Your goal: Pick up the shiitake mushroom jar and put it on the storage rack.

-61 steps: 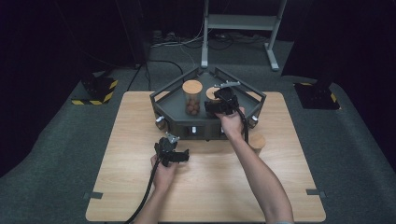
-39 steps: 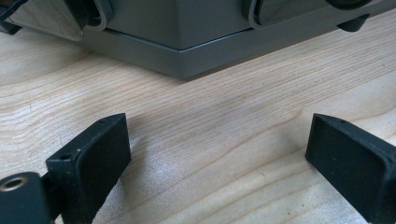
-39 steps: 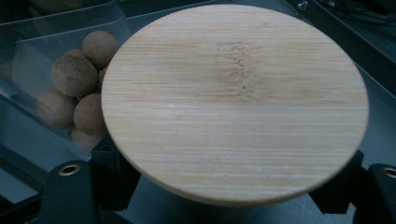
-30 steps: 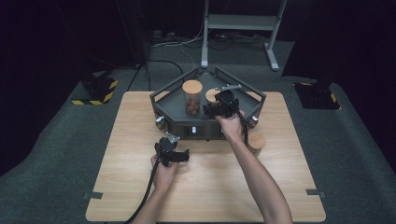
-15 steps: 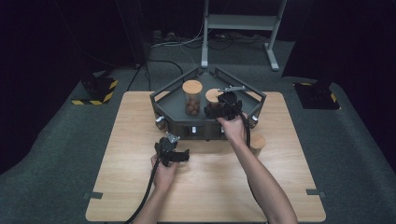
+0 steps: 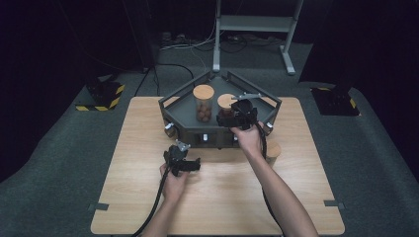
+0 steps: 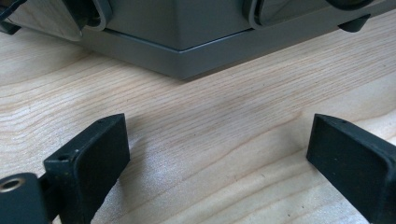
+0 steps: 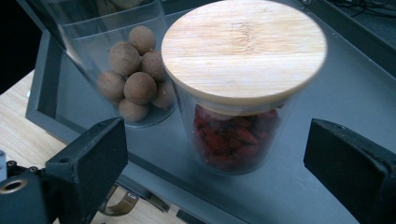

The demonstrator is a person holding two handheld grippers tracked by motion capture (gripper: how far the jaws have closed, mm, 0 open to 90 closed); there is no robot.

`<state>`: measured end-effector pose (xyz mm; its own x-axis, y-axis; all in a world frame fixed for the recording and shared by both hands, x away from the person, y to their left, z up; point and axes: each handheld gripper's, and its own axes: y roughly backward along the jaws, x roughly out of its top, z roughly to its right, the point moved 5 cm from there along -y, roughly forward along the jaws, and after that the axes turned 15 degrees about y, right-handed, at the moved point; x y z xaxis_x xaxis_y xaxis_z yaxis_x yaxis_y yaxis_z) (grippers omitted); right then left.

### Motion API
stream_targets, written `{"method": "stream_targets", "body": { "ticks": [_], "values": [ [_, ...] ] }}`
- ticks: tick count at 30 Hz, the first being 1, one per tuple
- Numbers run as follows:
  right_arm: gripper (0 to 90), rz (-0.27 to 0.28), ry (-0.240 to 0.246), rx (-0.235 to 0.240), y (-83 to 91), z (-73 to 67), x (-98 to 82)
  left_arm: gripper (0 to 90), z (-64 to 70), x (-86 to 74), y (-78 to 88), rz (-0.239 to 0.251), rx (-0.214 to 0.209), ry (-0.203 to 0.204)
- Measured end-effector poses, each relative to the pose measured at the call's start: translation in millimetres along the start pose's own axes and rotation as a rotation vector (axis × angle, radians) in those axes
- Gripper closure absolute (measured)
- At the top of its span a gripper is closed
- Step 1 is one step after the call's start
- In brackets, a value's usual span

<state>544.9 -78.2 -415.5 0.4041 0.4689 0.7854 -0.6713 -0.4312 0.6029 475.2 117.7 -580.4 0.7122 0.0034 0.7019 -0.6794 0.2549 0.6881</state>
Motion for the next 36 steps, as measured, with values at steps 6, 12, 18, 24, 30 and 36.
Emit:
{"method": "stream_targets", "body": {
  "ticks": [6, 12, 18, 24, 30, 36],
  "values": [
    [6.4, 0.016, -0.009, 0.004, 9.2, 2.9, -0.1, 5.8, 0.0, 0.0, 0.0, 0.000, 0.001, 0.000],
    [6.5, 0.023, -0.017, 0.015, 12.5, 1.0, -4.5, 5.8, 0.0, -0.1, 0.0, 0.001, 0.001, 0.001],
    [6.1, 0.049, -0.024, 0.057, 15.6, -2.2, -7.5, 5.8, 0.0, 0.0, -0.1, 0.000, 0.000, 0.001],
    [6.2, 0.041, -0.022, 0.041, 19.4, 0.0, -11.3, 5.8, 0.0, 0.0, 0.0, -0.001, 0.000, 0.001],
    [7.3, 0.008, -0.029, 0.053, 20.7, 1.2, -18.3, 5.8, 0.0, 0.0, 0.0, 0.000, 0.000, 0.001],
    [7.2, 0.013, -0.013, 0.045, 24.7, 1.0, -19.7, 5.8, 0.0, 0.0, 0.0, 0.000, 0.000, 0.001]
  ]
}}
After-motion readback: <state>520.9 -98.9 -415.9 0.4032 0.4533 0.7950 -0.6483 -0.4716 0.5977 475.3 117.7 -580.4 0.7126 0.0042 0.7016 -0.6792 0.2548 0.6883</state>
